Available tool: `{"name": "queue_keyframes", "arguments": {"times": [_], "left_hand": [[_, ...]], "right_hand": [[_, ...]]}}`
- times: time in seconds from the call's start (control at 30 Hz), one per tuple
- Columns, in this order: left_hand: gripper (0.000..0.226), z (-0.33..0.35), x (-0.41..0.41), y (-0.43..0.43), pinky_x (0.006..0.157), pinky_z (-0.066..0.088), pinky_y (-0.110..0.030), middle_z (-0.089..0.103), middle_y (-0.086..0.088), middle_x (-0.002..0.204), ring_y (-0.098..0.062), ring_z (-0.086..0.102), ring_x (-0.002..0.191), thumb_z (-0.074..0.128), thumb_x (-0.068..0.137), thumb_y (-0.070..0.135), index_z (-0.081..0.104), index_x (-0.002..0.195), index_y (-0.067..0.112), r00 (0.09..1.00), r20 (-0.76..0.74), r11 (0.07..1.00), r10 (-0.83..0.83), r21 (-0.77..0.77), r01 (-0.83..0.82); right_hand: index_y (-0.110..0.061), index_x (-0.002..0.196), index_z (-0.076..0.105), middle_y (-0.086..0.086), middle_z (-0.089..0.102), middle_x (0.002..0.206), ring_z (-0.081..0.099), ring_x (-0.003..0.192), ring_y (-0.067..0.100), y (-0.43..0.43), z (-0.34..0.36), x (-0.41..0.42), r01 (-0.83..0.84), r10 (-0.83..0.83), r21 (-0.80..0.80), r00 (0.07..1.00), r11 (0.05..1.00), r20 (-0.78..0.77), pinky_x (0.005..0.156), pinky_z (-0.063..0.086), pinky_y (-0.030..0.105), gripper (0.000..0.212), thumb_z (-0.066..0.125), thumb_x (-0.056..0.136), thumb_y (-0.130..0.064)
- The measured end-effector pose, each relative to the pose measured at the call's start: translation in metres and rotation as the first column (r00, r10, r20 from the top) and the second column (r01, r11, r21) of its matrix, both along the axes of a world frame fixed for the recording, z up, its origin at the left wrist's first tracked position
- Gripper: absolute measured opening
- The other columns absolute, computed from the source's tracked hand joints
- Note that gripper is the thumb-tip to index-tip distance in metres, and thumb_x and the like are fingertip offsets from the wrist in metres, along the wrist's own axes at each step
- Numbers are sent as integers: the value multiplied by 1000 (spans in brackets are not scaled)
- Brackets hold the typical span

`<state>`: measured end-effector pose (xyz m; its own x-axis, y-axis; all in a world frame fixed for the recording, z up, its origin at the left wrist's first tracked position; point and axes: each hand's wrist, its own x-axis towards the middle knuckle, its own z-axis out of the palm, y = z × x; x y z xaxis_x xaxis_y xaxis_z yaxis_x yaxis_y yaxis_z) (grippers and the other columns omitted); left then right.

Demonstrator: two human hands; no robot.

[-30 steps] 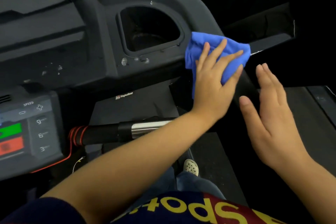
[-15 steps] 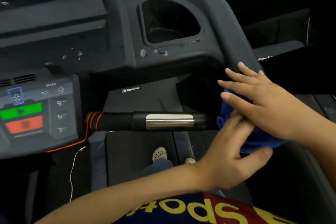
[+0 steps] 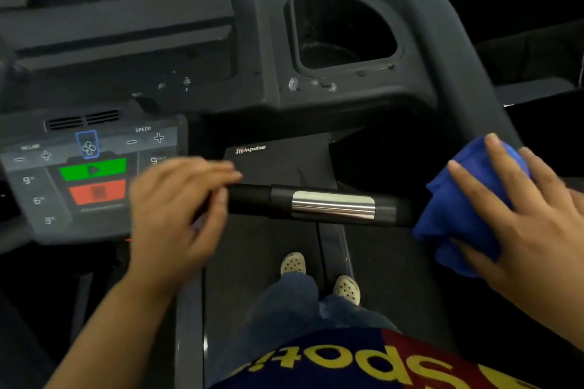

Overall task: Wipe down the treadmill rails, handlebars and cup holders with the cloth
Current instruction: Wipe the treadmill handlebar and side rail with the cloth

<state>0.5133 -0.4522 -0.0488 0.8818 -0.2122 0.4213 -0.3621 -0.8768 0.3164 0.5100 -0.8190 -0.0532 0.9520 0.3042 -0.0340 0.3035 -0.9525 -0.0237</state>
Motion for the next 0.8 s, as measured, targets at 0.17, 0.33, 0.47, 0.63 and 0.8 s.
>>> {"name": "queue_keyframes", "arguments": {"times": [0.17,0.33,0.47,0.63,0.8], "left_hand": [[45,3,32,32,105,18,-42,28,0,153,-23,21,140,44,95,39,42,139,30,898,115,888,424,144,-437],[60,-1,47,33,113,6,-49,16,2,158,-20,8,146,31,94,52,26,148,26,867,-39,864,497,111,-490],[56,-2,48,34,115,5,-50,20,4,157,-19,10,146,30,93,54,41,140,25,871,-35,867,490,121,-483],[54,-4,49,34,114,6,-50,27,3,154,-21,15,145,32,93,53,46,136,23,873,-6,868,487,118,-483],[52,-4,48,35,114,6,-49,30,2,152,-21,16,144,35,94,52,47,135,22,879,19,874,476,101,-476]], "right_hand": [[-19,136,39,17,39,142,35,132,43,-8,-13,-7,4,1,196,1000,981,-26,98,31,67,62,8,94,-53],[-16,133,52,7,44,144,42,131,26,37,14,12,-59,40,492,998,868,48,106,35,46,48,37,92,-36],[-16,138,43,5,38,148,38,131,16,125,17,30,-224,287,635,958,739,4,111,25,21,56,48,84,-31],[-10,142,37,14,40,145,43,127,36,220,-3,36,-413,455,353,889,840,-43,104,37,47,69,54,84,-43],[-14,114,51,5,60,99,58,85,26,256,-10,41,-265,269,72,962,961,-50,68,38,37,56,67,73,-48]]}}
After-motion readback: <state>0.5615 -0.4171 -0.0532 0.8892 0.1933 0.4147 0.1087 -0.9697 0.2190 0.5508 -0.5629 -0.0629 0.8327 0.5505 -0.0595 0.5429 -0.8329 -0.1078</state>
